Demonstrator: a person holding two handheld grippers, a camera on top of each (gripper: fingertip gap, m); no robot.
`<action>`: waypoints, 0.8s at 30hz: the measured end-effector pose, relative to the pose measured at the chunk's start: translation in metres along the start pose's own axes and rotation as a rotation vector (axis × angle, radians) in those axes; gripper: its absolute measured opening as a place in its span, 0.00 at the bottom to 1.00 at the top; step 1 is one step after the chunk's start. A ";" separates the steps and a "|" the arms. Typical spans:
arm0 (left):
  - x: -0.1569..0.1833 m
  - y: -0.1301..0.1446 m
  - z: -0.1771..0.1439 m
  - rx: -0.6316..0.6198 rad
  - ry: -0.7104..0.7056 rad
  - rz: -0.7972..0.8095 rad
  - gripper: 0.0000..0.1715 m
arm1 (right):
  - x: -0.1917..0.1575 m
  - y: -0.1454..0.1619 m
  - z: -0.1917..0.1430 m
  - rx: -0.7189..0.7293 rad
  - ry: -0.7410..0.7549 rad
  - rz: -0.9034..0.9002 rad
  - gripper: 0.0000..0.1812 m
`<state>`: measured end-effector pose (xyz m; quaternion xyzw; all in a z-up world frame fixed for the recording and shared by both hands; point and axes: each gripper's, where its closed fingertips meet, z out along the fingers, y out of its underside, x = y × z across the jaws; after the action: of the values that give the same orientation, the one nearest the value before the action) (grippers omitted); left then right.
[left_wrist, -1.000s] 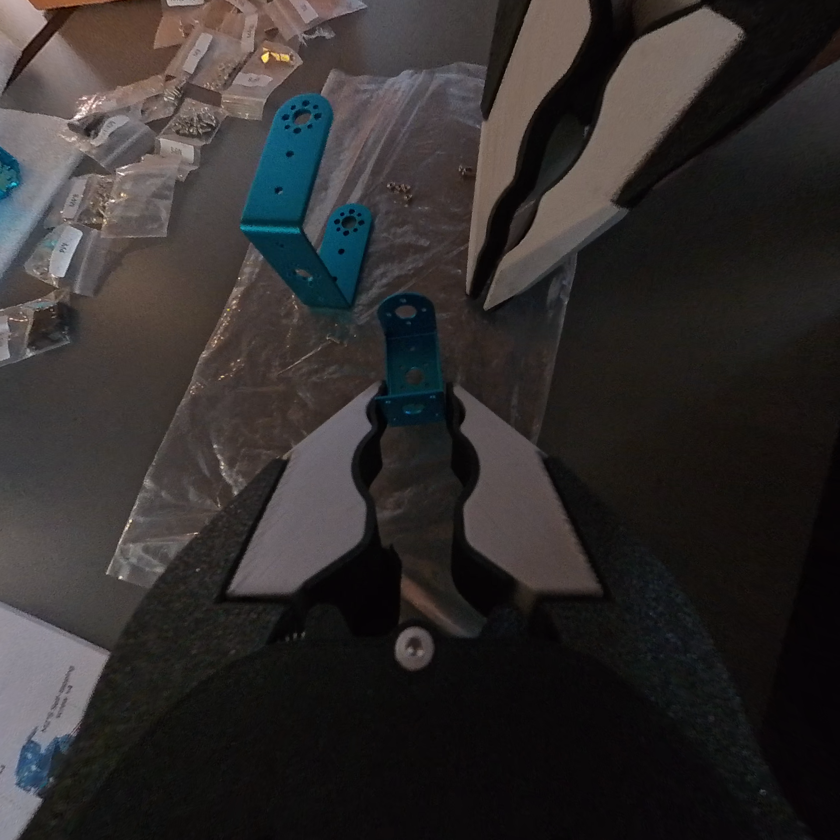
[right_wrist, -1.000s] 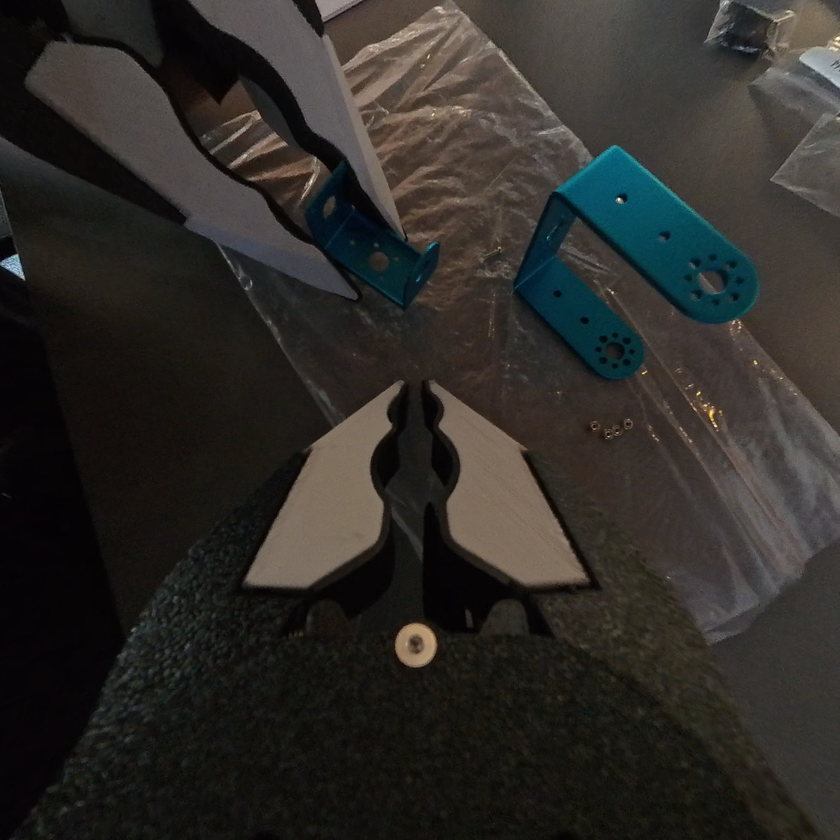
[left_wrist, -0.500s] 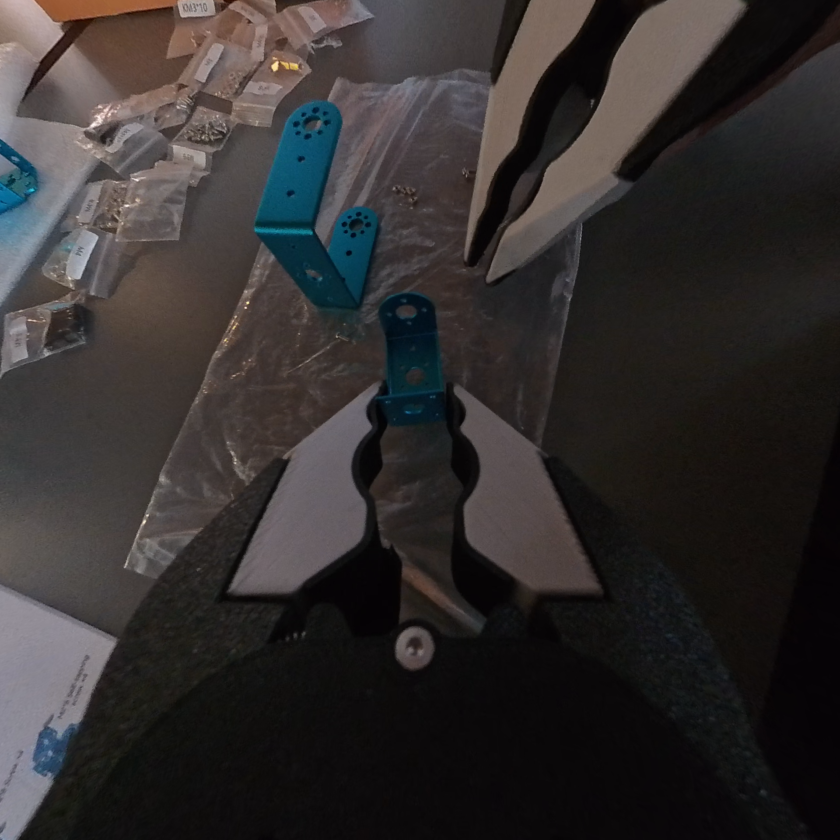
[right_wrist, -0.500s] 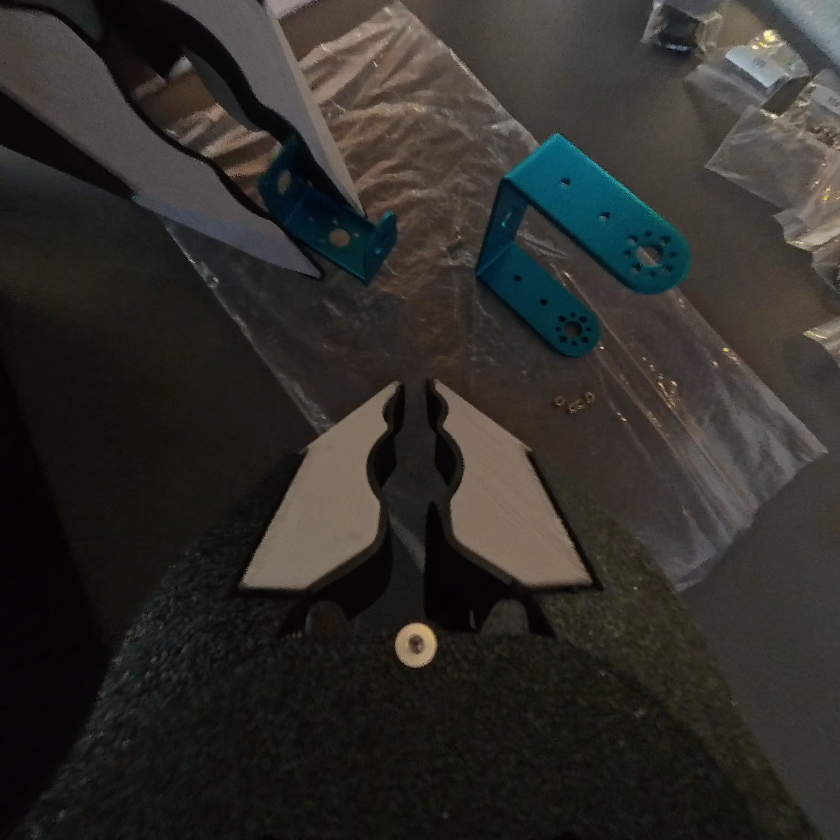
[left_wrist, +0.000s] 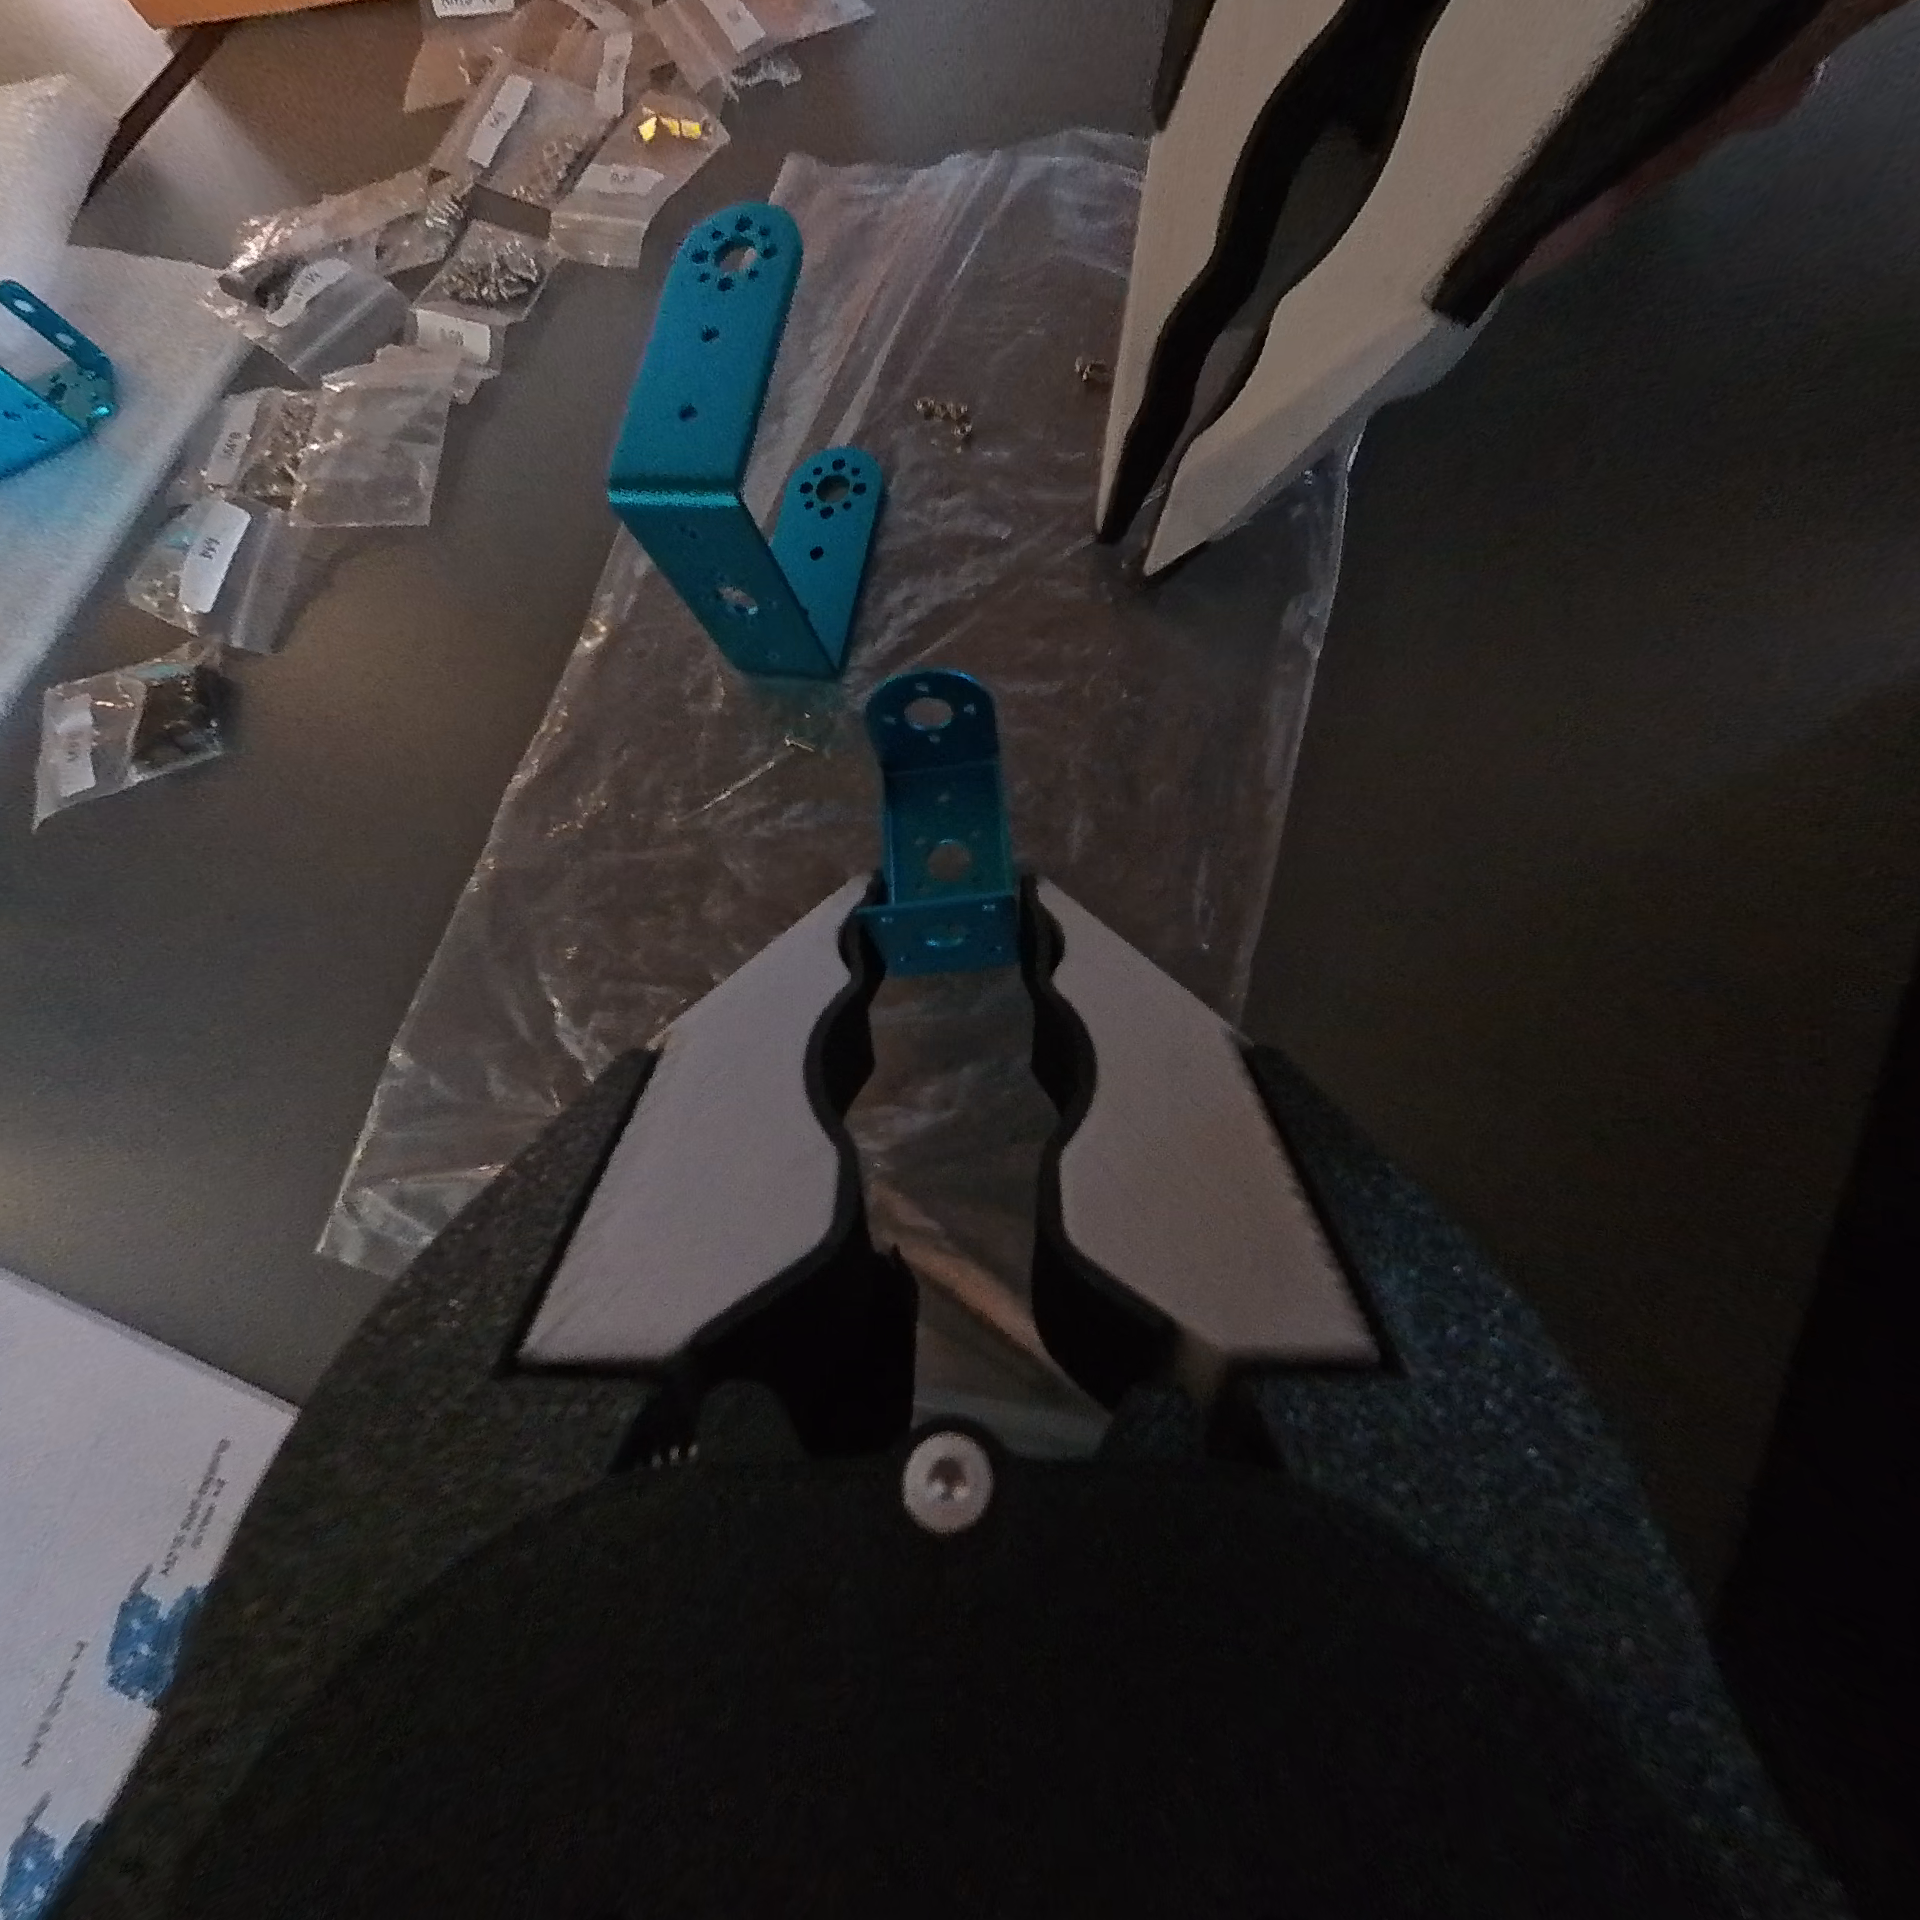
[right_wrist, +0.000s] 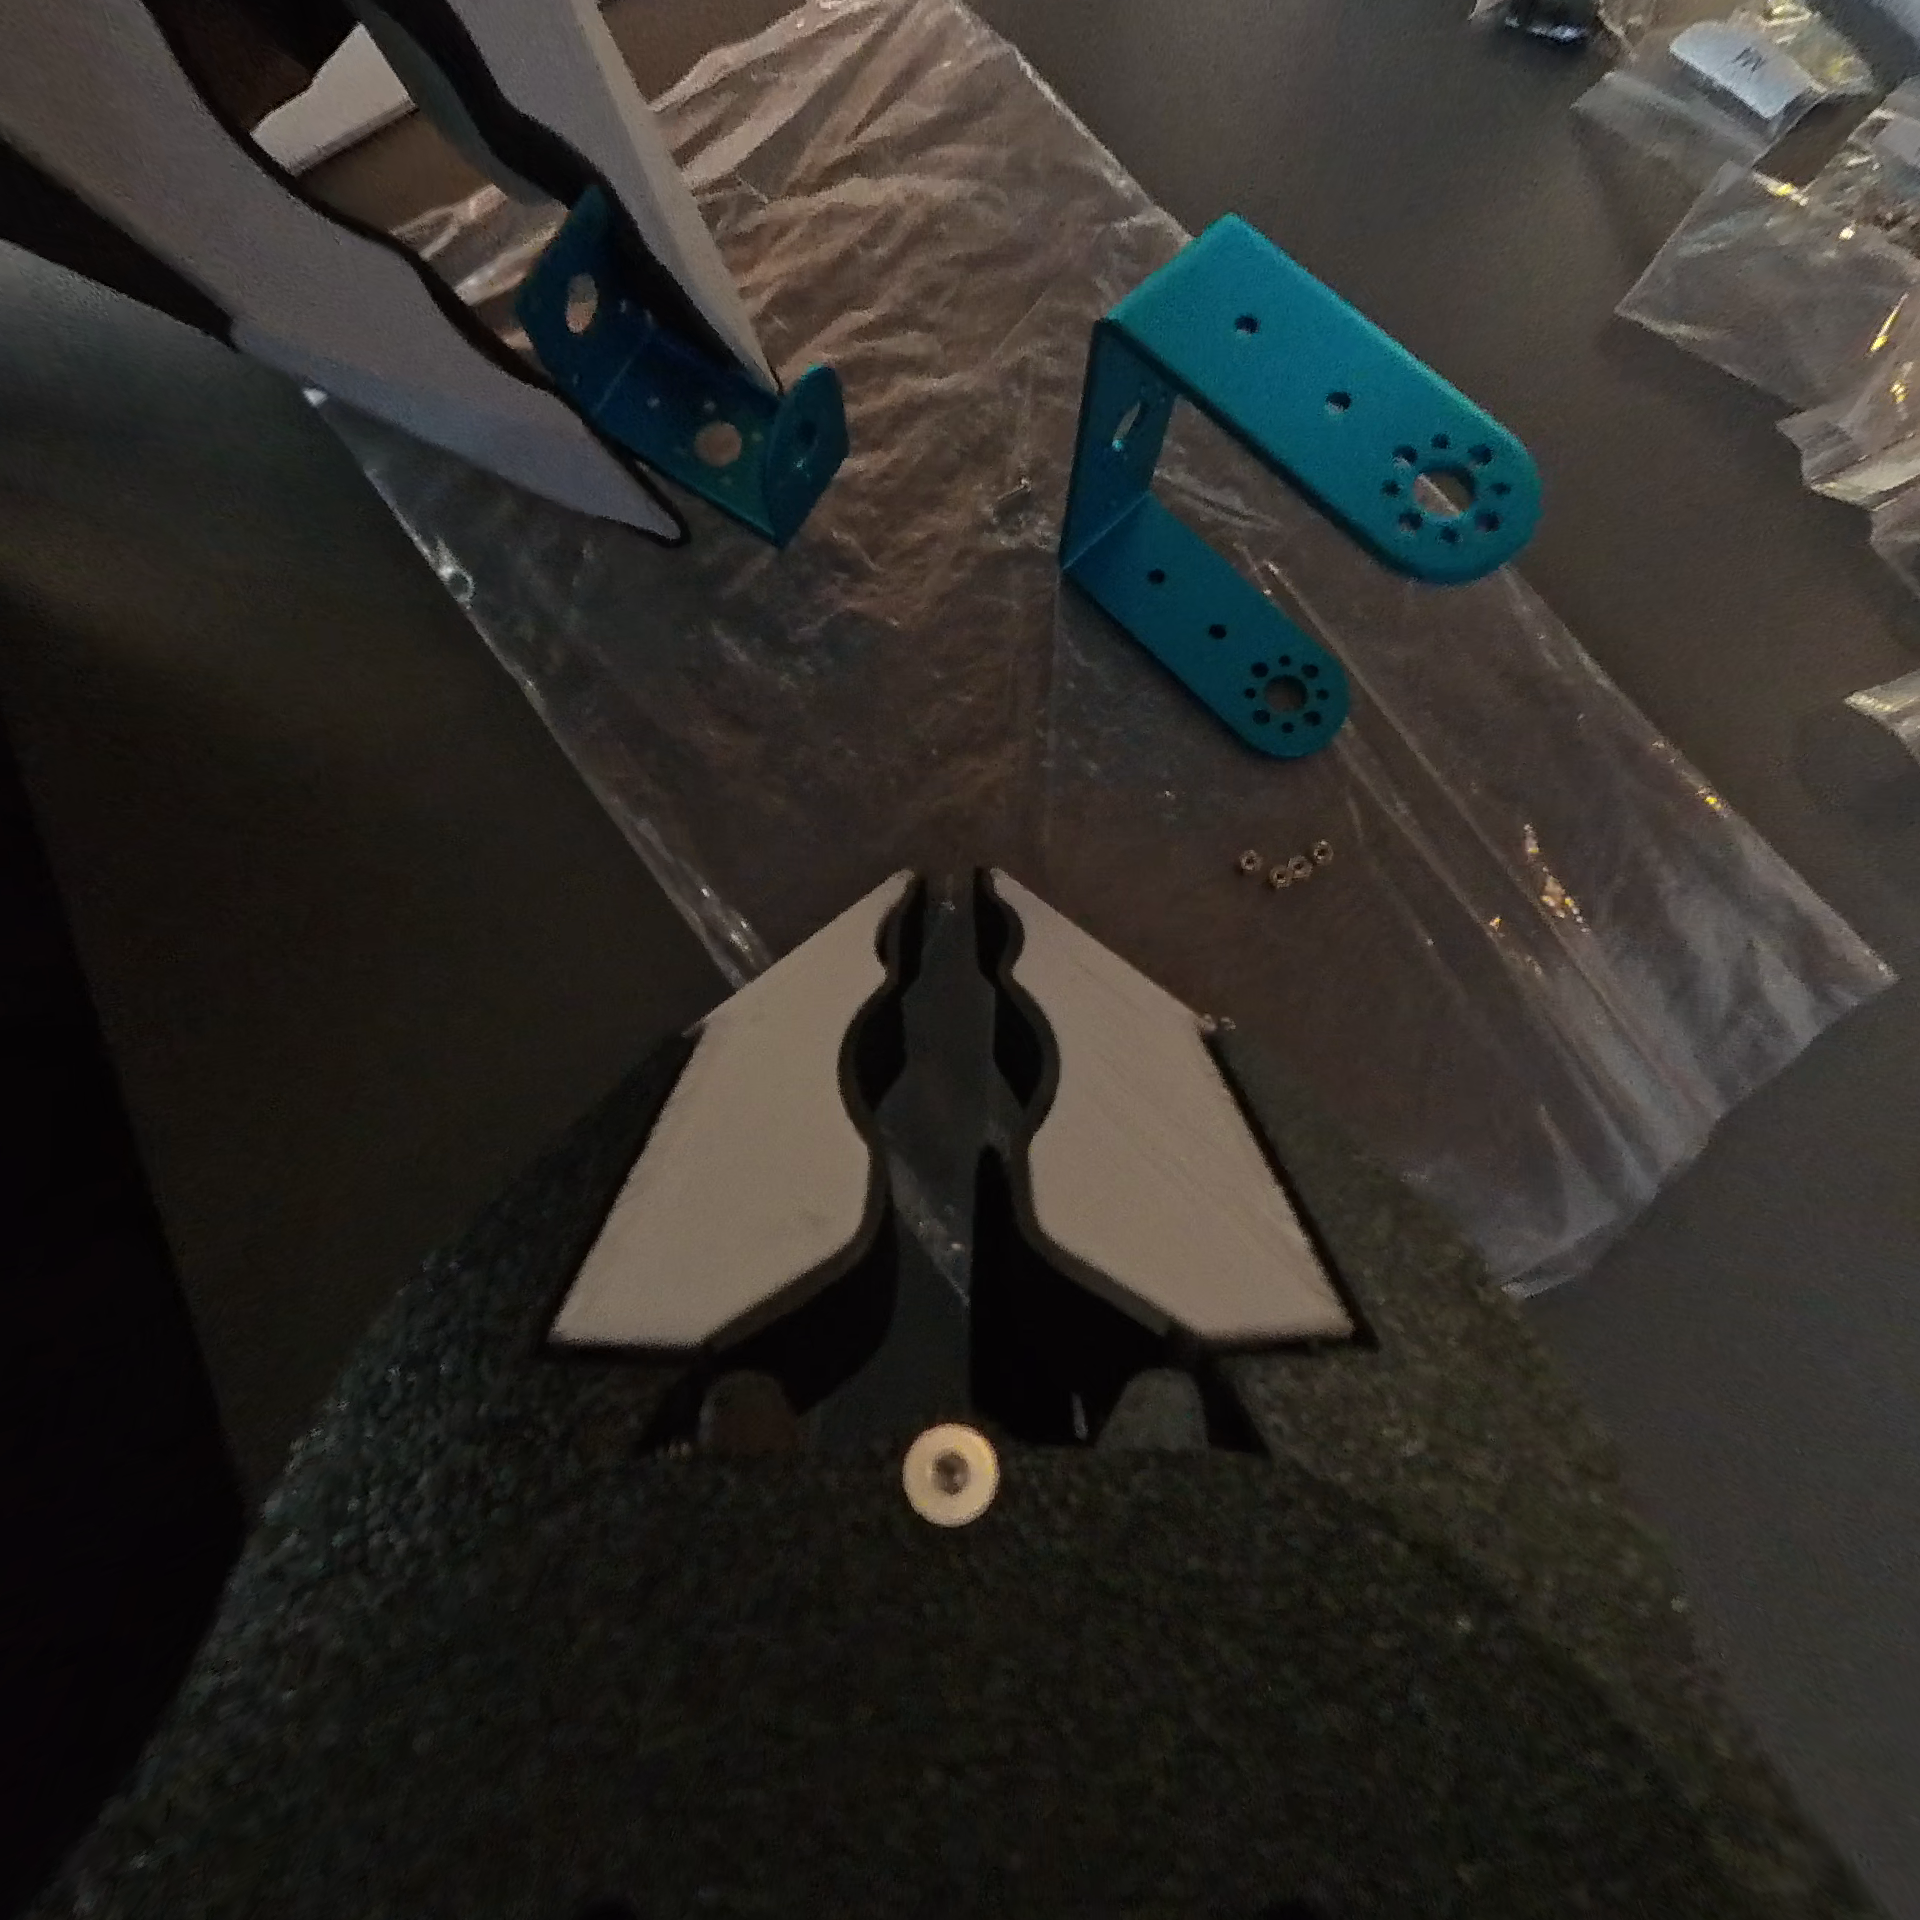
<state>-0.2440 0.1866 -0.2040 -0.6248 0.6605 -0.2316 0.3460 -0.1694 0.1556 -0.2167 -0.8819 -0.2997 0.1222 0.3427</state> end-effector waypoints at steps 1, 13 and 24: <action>0.000 -0.001 0.000 0.001 0.001 0.001 0.14 | 0.000 0.001 -0.001 0.001 -0.005 0.008 0.05; 0.001 -0.004 0.000 0.010 0.001 0.015 0.14 | -0.002 0.002 -0.002 0.012 -0.026 0.053 0.01; 0.002 -0.010 0.010 0.018 -0.006 0.045 0.14 | 0.001 -0.009 -0.014 0.086 0.006 0.020 0.00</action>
<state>-0.2298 0.1849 -0.2036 -0.6075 0.6710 -0.2278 0.3588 -0.1670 0.1540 -0.2004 -0.8698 -0.2845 0.1357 0.3797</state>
